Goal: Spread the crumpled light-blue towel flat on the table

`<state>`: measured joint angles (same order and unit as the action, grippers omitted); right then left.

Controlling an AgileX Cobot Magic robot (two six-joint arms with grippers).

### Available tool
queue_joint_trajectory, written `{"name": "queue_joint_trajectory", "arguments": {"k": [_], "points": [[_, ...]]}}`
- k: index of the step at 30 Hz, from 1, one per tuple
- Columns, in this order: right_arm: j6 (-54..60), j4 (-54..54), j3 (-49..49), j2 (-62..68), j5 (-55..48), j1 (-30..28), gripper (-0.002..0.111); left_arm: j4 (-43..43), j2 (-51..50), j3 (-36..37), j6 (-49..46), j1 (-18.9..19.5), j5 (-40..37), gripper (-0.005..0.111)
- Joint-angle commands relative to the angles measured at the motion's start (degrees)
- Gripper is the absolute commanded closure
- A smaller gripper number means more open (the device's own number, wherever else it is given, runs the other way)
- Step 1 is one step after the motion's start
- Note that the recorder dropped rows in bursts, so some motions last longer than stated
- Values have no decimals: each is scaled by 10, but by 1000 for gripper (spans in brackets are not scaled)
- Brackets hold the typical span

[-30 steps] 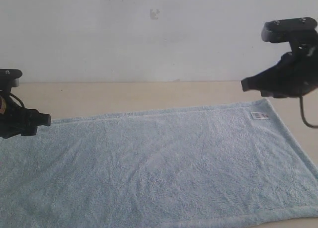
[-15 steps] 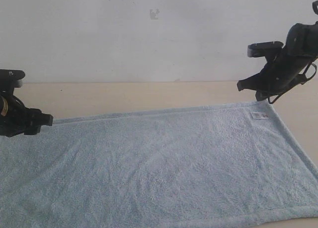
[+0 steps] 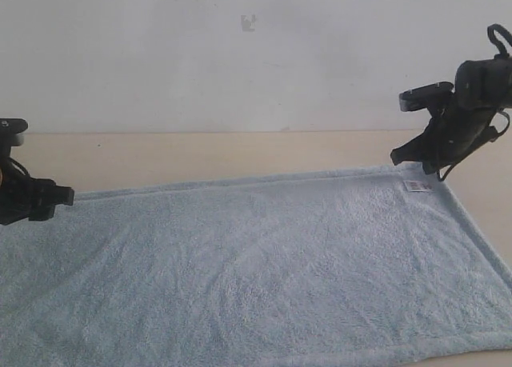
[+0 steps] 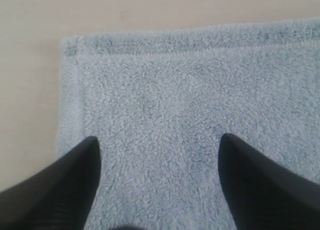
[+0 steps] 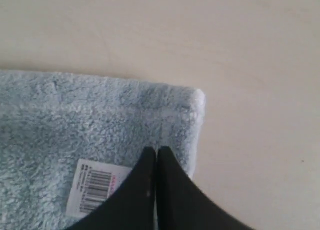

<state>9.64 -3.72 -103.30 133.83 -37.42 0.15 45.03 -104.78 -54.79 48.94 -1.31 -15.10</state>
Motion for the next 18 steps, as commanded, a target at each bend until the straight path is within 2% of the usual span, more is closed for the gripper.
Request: {"name": "queue_joint_trajectory", "arguments": {"k": [1, 7, 18], "points": [[-1, -9, -3, 17, 13, -3, 108, -2, -1, -2, 7, 1, 14, 43], [-1, -13, -3, 32, 17, -5, 108, -7, -1, -2, 7, 1, 25, 43], [-5, -17, -3, 34, -39, -70, 108, -7, -1, -2, 7, 1, 37, 43]]}}
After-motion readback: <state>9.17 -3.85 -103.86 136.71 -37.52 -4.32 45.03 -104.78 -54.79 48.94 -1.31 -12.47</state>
